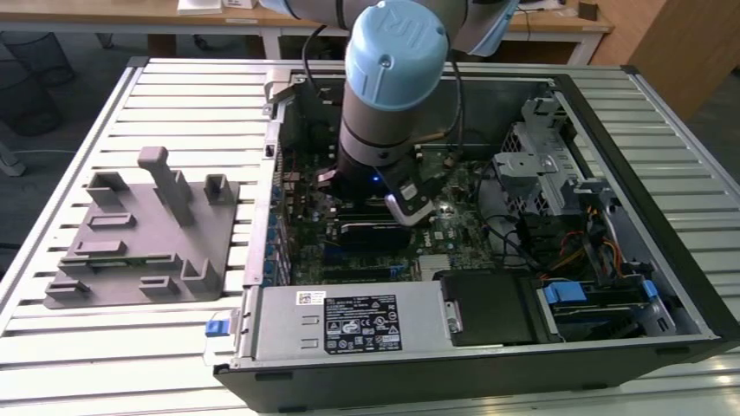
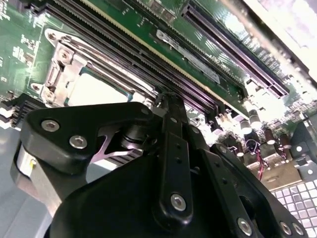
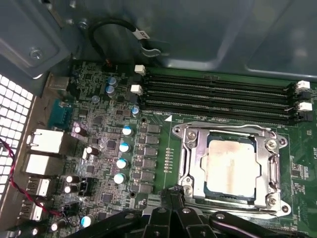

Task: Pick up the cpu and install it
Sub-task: 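Install the second cpu locking lever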

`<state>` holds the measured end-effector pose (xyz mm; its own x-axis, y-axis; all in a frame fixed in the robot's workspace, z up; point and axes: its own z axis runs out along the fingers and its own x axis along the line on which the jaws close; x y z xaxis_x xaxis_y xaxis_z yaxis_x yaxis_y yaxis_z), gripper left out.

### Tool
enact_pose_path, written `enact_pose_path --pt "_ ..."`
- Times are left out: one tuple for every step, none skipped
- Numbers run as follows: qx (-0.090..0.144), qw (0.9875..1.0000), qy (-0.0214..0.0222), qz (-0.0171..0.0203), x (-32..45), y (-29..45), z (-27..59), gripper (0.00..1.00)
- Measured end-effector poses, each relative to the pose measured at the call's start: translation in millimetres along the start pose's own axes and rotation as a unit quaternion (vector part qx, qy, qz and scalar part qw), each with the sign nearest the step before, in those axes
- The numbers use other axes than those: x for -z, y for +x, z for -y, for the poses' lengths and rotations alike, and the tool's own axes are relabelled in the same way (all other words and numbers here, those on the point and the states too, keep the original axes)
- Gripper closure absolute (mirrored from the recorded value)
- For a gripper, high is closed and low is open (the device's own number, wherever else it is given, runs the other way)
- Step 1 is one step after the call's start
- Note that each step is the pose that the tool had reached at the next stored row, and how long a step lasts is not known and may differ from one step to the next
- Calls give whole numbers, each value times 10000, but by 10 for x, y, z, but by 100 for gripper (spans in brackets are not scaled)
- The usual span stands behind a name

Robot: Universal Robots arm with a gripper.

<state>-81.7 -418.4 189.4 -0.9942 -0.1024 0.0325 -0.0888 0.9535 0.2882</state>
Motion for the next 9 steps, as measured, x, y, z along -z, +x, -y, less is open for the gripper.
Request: enact_pose_path --pt "0 10000 -5 0 -2 7 -2 89" --pt "1 10000 -10 1 -5 12 -5 89" --pt "1 10000 -15 1 -7 16 -7 89" --pt "1 10000 -19 2 -11 18 -9 89" --pt "1 10000 -23 2 -14 19 -11 89" --pt "2 10000 -26 2 -16 21 -12 89" --pt "2 10000 -30 2 -19 23 -13 89" --pt "2 10000 -31 3 -19 25 -14 89" --pt "2 10000 -32 3 -20 27 -14 89"
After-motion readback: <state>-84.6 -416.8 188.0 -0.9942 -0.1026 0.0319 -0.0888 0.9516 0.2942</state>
